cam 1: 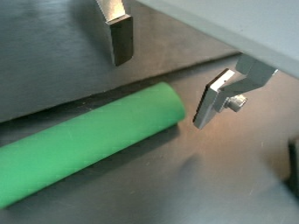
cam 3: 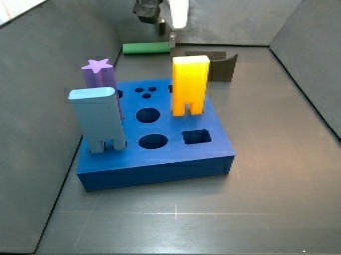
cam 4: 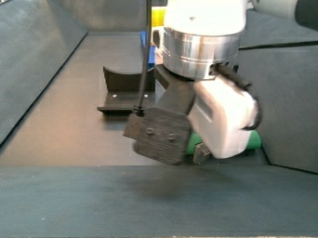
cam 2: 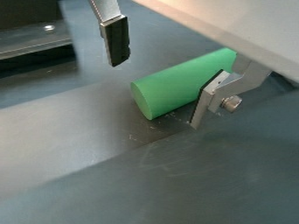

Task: Pick up the oval object. Move up. Place the oval object on the fixture. Regrasp the oval object. Move to above the board. Insert the oval object.
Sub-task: Pick up the oval object.

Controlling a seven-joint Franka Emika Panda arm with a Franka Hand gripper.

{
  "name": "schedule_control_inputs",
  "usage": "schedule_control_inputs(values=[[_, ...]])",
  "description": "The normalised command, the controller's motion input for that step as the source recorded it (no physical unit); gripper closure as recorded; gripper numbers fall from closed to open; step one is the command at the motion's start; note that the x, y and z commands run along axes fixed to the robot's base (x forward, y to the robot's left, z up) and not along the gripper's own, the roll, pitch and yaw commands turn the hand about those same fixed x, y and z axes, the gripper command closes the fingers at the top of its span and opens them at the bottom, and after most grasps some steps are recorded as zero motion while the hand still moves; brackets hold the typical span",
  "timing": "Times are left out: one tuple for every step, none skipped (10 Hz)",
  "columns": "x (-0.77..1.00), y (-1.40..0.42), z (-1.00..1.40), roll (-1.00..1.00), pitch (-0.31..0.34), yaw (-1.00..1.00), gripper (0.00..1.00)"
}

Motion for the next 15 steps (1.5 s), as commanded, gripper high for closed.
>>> schedule_control_inputs(values=[[-0.05,-0.1,-0.52,-0.11,-0.296,-0.89,0.0],[-0.07,-0.11,-0.53,-0.12,-0.286,-0.88,0.0],[-0.09,-0.09,-0.6,-0.12,-0.253,-0.88,0.0],[0.0,-0.03,-0.69,-0.13,-0.186,-0.83,0.0],[0.0,0.0,-0.71,-0.13,-0.173,-0.76,0.0],[0.01,0.0,-0.49,-0.27,-0.187,-0.22,0.0],[0.11,-0.11,-0.02,0.05,0.094,0.0,0.0],[0.01,0.0,0.0,0.01,0.021,0.0,0.0],[0.0,0.0,0.0,0.0,0.0,0.0,0.0],[0.0,0.0,0.0,0.0,0.0,0.0,1.0],[0.0,0.0,0.0,0.0,0.0,0.0,1.0],[0.0,0.0,0.0,0.0,0.0,0.0,1.0],[0.0,0.0,0.0,0.0,0.0,0.0,1.0],[0.0,0.0,0.0,0.0,0.0,0.0,1.0],[0.0,0.0,0.0,0.0,0.0,0.0,1.0]])
